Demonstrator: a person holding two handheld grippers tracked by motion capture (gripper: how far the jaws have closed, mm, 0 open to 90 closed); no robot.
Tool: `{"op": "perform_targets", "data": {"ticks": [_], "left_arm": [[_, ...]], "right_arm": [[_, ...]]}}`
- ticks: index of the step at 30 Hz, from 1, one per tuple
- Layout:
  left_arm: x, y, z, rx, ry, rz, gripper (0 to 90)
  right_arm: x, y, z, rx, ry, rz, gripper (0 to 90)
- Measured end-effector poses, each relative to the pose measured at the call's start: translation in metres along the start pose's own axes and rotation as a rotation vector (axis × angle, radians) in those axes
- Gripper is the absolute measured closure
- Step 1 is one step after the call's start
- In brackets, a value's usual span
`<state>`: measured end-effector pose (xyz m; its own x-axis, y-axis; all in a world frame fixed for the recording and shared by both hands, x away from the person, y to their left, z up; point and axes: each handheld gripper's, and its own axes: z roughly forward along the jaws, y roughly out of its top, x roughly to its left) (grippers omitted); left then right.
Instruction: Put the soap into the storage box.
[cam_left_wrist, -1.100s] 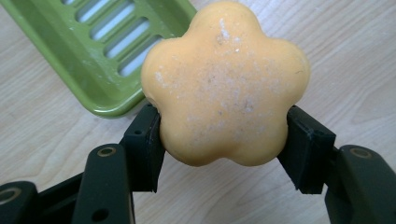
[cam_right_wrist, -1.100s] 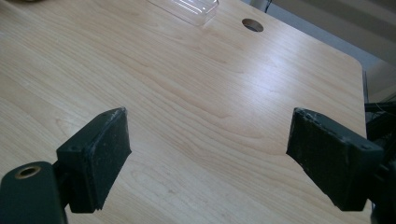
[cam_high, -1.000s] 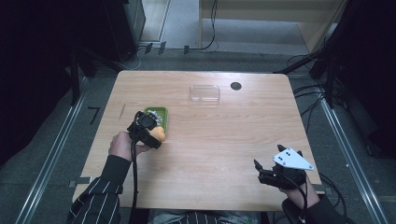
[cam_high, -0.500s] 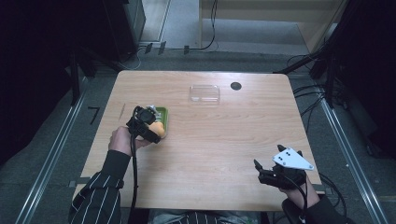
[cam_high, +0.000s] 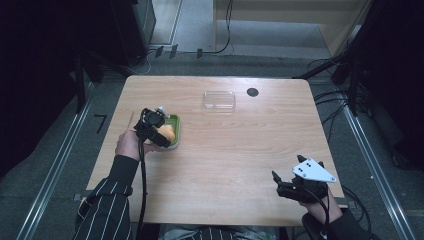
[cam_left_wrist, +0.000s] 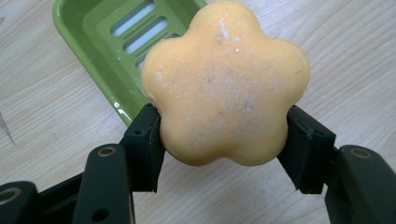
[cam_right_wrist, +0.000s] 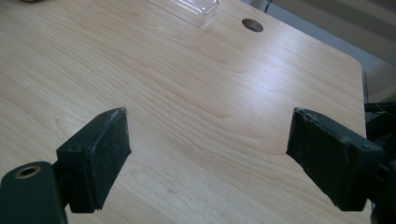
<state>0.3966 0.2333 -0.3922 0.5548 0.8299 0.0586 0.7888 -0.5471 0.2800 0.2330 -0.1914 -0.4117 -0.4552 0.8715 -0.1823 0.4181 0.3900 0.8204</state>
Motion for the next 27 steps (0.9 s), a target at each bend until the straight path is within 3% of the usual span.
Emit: {"op": "perform_targets", "data": {"ticks": [8,27], "left_arm": [[0.011,0.009,0.006,0.008,0.008,-0.013,39.5],[0.019,0.030,0.019,0.031,-0.002,-0.009,39.5]], "right_arm": [[0.001,0.000,0.000,0.002,0.000,-0.002,13.7],[0.000,0.000,0.000,0.001,-0.002,0.000,13.7]]}}
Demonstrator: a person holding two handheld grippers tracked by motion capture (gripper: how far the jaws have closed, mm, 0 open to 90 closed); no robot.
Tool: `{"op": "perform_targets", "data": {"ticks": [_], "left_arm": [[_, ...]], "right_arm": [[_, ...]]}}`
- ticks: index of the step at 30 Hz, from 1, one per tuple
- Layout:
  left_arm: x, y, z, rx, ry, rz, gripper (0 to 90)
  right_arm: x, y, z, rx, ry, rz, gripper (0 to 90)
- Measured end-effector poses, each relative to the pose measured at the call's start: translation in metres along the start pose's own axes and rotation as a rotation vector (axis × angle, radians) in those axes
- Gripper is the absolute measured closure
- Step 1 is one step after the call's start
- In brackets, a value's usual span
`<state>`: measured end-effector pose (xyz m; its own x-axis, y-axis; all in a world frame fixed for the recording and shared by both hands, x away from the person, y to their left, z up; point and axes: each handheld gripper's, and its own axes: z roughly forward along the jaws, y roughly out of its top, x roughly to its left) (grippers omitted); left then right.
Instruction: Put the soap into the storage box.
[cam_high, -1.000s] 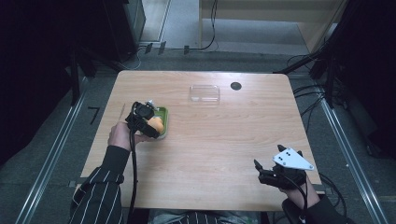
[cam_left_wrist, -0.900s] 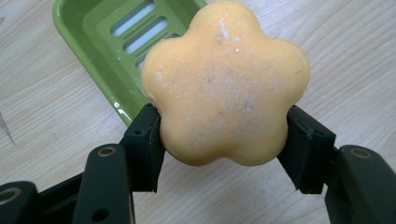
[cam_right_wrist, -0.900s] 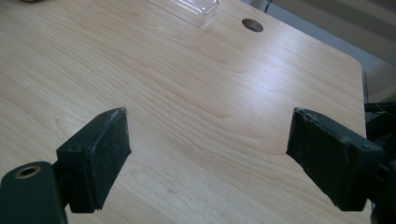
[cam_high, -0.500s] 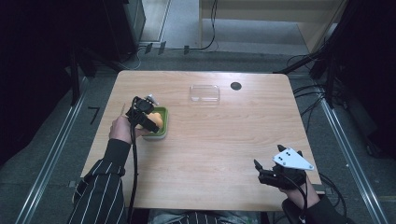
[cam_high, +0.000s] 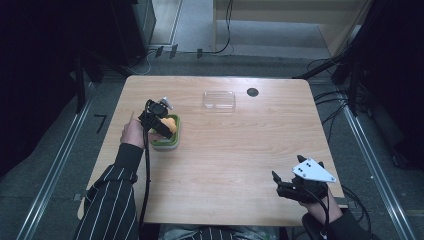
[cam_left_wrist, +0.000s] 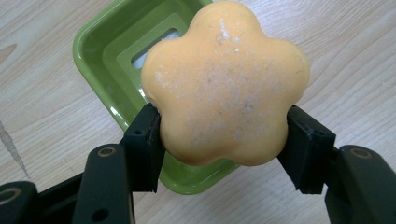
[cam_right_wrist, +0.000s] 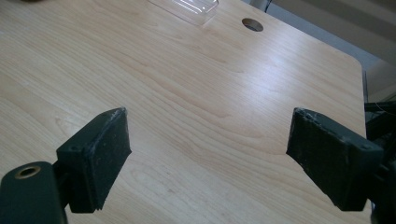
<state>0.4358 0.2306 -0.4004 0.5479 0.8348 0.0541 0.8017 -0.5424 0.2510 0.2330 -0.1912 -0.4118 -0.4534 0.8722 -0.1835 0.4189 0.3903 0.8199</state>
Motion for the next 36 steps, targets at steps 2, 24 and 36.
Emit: {"op": "perform_targets", "data": {"ticks": [2,24,36], "left_arm": [[0.003,0.002,0.001,0.012,-0.001,0.004,39.5],[0.012,0.010,0.017,0.072,0.039,-0.009,39.4],[0.008,0.011,0.027,0.097,0.079,0.010,39.4]], "right_arm": [[0.000,0.000,0.000,0.000,0.002,-0.001,13.7],[0.000,0.000,0.000,0.002,0.004,0.000,13.7],[0.000,0.000,0.000,0.000,0.003,0.000,13.7]]}}
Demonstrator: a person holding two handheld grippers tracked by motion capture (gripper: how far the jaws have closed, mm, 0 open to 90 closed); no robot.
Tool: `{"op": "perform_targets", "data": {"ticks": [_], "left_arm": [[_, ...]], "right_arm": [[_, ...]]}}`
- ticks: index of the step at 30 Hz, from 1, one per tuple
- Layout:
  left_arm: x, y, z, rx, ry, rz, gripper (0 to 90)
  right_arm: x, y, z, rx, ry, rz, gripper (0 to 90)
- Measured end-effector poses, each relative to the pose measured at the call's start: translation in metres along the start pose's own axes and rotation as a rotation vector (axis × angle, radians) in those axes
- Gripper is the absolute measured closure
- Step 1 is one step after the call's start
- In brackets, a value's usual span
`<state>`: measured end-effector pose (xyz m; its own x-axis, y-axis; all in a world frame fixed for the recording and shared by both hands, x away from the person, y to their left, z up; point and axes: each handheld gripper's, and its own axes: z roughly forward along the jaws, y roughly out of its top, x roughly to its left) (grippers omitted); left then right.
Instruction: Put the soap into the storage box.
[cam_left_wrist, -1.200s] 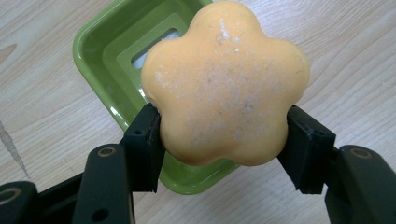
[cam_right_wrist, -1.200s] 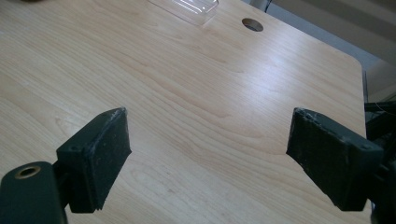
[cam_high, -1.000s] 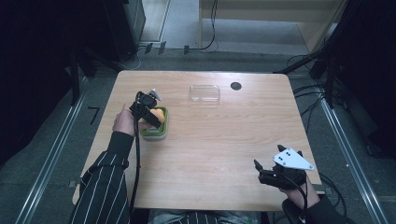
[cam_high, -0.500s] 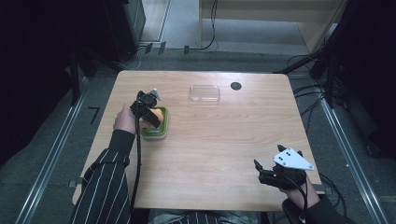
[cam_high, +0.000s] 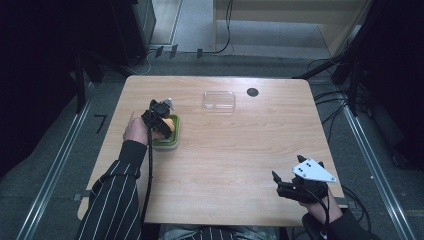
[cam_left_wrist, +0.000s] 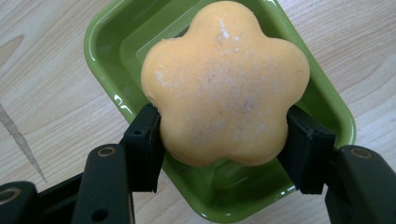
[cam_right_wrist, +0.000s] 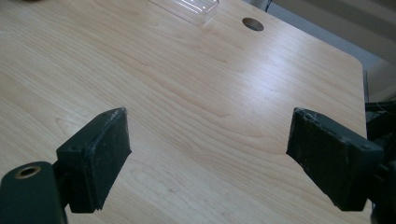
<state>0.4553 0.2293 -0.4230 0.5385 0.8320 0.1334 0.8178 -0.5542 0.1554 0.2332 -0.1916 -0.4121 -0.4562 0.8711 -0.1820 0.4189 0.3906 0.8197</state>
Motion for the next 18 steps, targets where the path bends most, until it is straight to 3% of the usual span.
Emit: {"op": "perform_targets", "data": {"ticks": [9,18], "left_arm": [[-0.0036,0.0018,0.0048,0.031,0.011,0.003,39.2],[-0.0046,0.0016,0.0049,0.028,0.014,-0.003,39.0]], "right_arm": [[-0.0001,0.0000,-0.0002,0.000,0.001,-0.001,13.7],[-0.0001,-0.0001,-0.0004,-0.001,0.000,-0.002,13.7]]}}
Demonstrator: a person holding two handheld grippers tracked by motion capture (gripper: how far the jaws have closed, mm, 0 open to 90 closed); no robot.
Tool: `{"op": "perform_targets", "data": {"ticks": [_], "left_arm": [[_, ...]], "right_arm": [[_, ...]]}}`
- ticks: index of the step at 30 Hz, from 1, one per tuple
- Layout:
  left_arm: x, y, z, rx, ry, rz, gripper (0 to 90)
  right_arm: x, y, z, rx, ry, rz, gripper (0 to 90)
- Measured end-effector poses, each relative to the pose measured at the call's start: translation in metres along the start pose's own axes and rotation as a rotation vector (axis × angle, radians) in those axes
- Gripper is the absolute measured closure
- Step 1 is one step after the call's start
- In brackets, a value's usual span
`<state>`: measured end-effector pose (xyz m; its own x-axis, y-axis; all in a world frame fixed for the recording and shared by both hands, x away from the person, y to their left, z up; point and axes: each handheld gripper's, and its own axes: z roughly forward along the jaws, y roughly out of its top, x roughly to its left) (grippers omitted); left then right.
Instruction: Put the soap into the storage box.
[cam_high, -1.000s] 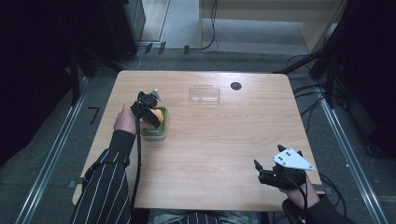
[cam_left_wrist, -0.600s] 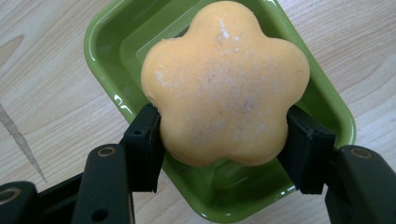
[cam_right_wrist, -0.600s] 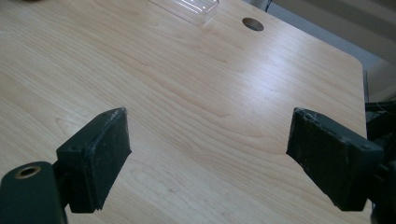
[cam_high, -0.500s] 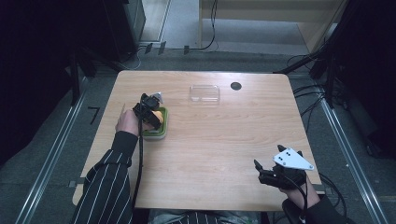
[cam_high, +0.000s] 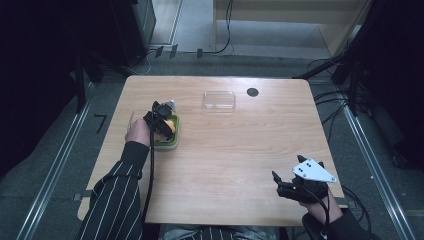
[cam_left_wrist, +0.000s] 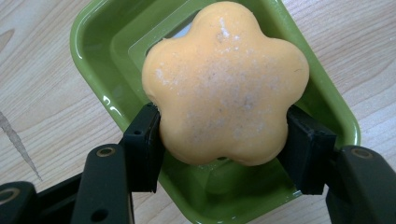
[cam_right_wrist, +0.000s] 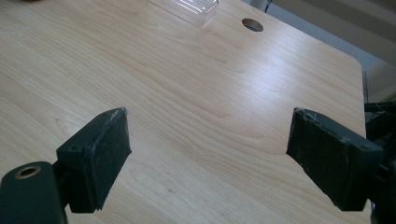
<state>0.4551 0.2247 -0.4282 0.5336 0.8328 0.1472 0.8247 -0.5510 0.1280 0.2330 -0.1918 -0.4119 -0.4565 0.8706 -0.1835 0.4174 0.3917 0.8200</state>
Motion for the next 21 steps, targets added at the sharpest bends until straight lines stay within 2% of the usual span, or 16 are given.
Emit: {"op": "perform_targets", "data": {"ticks": [8,9,10,13,16,21], "left_arm": [[-0.0002,-0.0006,0.0000,-0.004,-0.001,-0.019,37.8],[0.0000,-0.0007,-0.0003,-0.011,-0.008,-0.023,32.9],[-0.0005,-0.0004,-0.0023,-0.017,0.012,-0.022,31.4],[0.0004,-0.0011,-0.0032,-0.019,-0.001,-0.025,30.3],[0.0008,-0.0022,-0.0042,-0.027,0.010,-0.029,29.6],[0.0014,-0.0040,-0.0093,-0.035,0.015,-0.038,23.2]], "right_arm": [[0.0003,0.0003,0.0000,0.000,-0.001,0.002,13.7],[0.0002,0.0002,0.0002,0.000,-0.001,0.001,13.7],[0.0001,0.0001,0.0001,0.000,-0.001,0.001,13.7],[-0.0001,0.0001,0.0003,0.000,0.000,0.002,13.7],[0.0003,0.0004,0.0004,-0.001,-0.001,0.001,13.7],[0.0005,0.0006,0.0002,0.000,-0.001,0.000,13.7]]}}
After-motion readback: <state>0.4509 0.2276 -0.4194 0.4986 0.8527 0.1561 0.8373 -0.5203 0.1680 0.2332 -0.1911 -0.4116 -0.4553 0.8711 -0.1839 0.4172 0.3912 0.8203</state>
